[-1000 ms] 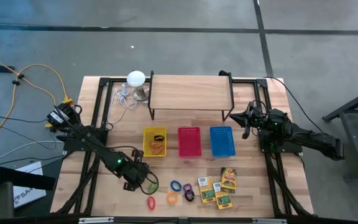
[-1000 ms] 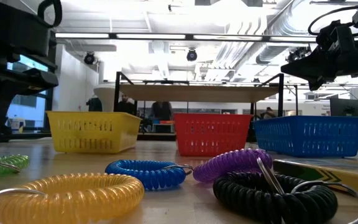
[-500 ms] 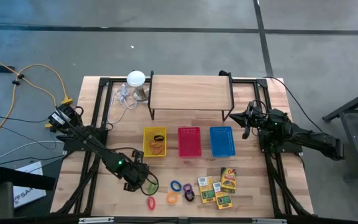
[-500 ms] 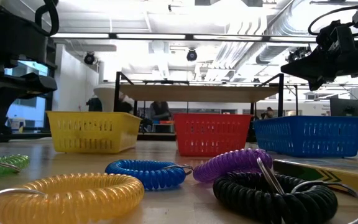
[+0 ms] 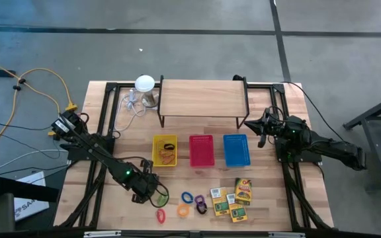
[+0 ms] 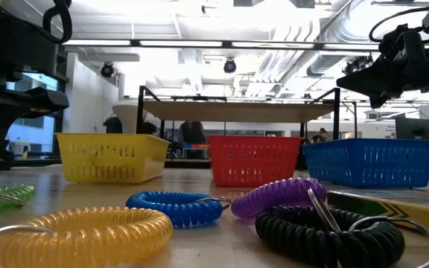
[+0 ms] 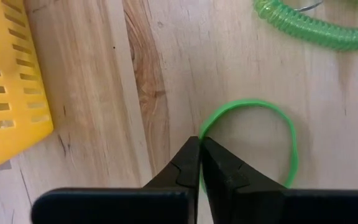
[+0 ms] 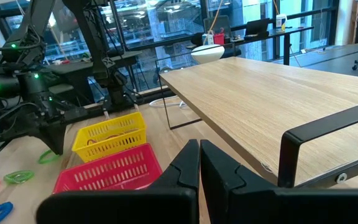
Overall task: Pick & Place Office Desk Supplies
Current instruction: Put the green rubber band into the yellow bin
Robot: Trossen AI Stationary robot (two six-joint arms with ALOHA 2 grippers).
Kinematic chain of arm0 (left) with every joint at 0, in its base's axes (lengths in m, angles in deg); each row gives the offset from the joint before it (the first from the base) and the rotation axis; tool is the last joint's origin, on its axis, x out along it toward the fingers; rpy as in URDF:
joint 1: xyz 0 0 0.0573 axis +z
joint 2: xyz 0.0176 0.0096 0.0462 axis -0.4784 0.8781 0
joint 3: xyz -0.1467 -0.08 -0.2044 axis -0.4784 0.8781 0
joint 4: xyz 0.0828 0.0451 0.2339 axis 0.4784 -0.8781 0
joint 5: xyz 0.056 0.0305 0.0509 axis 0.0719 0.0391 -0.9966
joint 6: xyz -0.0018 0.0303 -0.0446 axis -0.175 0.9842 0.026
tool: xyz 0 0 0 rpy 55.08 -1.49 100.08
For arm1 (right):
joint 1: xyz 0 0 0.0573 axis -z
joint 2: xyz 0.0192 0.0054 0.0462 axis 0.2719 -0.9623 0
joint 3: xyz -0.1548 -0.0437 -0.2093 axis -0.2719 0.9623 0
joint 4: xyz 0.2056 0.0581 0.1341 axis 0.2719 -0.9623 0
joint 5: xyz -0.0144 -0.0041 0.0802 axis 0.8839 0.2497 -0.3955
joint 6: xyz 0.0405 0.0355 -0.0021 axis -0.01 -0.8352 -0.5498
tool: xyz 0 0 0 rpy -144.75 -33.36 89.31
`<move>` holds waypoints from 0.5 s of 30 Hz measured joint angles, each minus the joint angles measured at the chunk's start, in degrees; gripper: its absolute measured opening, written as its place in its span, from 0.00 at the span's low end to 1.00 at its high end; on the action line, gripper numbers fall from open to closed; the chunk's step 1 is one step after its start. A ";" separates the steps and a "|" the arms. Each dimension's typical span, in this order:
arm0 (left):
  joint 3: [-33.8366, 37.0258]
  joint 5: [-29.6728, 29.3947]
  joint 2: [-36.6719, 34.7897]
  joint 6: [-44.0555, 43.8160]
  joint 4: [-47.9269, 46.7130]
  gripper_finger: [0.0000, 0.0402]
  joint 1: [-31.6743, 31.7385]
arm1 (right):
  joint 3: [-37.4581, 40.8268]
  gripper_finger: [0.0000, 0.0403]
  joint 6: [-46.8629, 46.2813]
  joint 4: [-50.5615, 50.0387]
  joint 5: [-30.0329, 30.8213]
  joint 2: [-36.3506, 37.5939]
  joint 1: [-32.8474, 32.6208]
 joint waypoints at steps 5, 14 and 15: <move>0.00 -0.11 0.00 0.01 -0.02 0.00 0.00 | -0.01 0.00 -0.02 0.00 0.00 -0.01 0.01; 0.00 -0.09 0.00 0.01 -0.04 0.00 0.02 | -0.01 0.00 -0.02 0.00 0.00 0.00 0.01; 0.00 -0.09 0.00 0.01 -0.04 0.00 0.02 | 0.00 0.00 -0.02 0.00 0.00 0.00 0.01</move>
